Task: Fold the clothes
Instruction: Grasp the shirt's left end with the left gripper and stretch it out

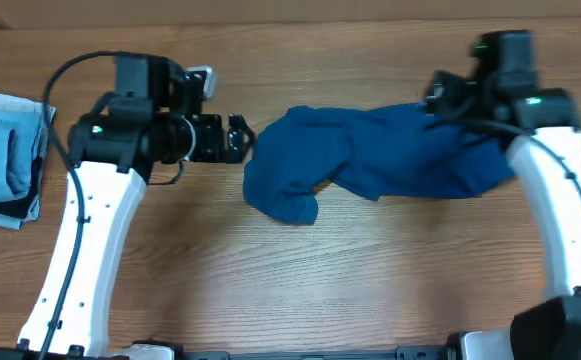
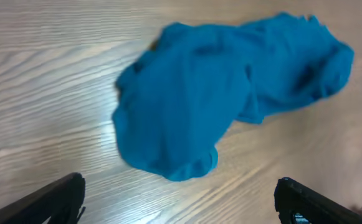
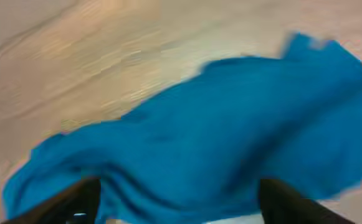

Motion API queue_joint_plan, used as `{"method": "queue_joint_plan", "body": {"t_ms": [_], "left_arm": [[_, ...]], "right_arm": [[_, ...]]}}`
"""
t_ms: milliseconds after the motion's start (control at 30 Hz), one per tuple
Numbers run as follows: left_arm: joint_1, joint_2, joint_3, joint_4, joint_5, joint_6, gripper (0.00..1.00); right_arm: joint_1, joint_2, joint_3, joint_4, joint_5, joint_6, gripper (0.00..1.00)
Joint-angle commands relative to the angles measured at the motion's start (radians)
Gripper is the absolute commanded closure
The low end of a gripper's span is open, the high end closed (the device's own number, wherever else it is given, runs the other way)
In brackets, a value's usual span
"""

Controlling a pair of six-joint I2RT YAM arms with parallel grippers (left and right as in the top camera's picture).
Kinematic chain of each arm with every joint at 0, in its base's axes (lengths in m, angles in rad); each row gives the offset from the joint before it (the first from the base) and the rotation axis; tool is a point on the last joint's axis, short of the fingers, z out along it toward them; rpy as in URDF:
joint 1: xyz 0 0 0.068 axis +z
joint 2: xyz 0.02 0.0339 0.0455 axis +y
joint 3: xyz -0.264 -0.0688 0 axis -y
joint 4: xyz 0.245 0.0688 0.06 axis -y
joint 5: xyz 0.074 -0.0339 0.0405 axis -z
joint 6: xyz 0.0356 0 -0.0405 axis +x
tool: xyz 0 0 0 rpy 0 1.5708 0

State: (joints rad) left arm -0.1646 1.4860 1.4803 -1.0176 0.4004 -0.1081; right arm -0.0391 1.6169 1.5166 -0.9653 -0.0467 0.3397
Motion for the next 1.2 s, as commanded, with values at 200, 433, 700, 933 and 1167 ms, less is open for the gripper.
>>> {"method": "queue_joint_plan", "body": {"t_ms": [200,433,700,933,1167], "left_arm": [[-0.276,0.198,0.019,-0.079,-0.232,0.133,0.11],[-0.336,0.379,0.019,-0.072,-0.311,0.140,0.07],[-0.334,0.478,0.019,0.029,-0.330,0.173,0.32],[-0.325,0.477,0.040,0.064,-0.373,0.150,0.89],[-0.279,0.474,0.417,-0.198,-0.488,0.126,0.96]], "right_arm": [[-0.164,0.259,-0.007,-0.117,-0.209,-0.007,0.12],[-0.164,0.259,-0.037,-0.190,-0.072,-0.002,0.05],[-0.164,0.259,-0.210,-0.009,-0.082,0.084,0.07],[-0.163,0.259,-0.264,0.164,-0.089,0.110,0.96],[-0.163,0.159,-0.097,0.035,-0.133,0.071,0.96]]}}
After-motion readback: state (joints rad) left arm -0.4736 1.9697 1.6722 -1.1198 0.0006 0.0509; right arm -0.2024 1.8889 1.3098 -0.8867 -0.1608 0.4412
